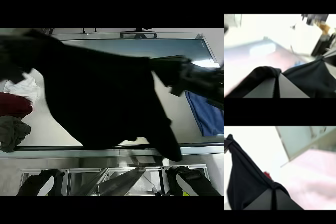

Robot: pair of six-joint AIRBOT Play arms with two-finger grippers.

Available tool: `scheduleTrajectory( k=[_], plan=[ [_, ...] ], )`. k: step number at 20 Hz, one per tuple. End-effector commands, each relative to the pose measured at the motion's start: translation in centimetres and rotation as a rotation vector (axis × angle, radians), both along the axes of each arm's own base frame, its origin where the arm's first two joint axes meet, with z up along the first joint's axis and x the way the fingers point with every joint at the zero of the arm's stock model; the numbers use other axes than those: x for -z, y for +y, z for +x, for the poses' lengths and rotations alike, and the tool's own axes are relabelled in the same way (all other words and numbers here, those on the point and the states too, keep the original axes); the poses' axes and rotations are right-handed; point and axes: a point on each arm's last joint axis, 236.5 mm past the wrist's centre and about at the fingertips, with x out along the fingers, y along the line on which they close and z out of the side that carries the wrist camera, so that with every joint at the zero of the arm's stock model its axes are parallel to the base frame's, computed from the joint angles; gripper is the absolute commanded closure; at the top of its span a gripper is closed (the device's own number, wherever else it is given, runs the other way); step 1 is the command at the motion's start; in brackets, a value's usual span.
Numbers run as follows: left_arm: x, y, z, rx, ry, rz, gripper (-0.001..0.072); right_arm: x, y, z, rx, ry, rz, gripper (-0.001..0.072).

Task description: Fold the shirts.

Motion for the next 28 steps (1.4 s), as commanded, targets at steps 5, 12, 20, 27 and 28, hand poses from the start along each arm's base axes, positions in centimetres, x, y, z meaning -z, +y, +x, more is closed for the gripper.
scheduleTrajectory(
  k=[5,12,20,27,28],
  plan=[
    [22.8,3.7,13.9,-0.157,0.439,0.212,0.0691,22.2,2.3,12.6,0.008,0.468,-0.113,0.0462],
    [27.0,14.2,16.7,-0.189,0.722,0.159,0.0034,22.2,-11.1,12.7,0.152,0.627,-0.149,0.0249],
    [37.6,11.5,2.1,-0.089,1.214,0.061,0.0038,30.8,-11.7,-0.6,0.108,0.998,-0.277,0.0249],
    [44.9,6.0,-8.3,-0.115,1.308,0.141,0.0076,36.8,-9.1,-9.9,0.071,1.227,-0.369,0.0098],
    [45.6,5.5,-8.9,-0.120,1.300,0.160,0.0076,37.1,-9.4,-11.1,0.061,1.284,-0.394,0.0098]
  ],
)
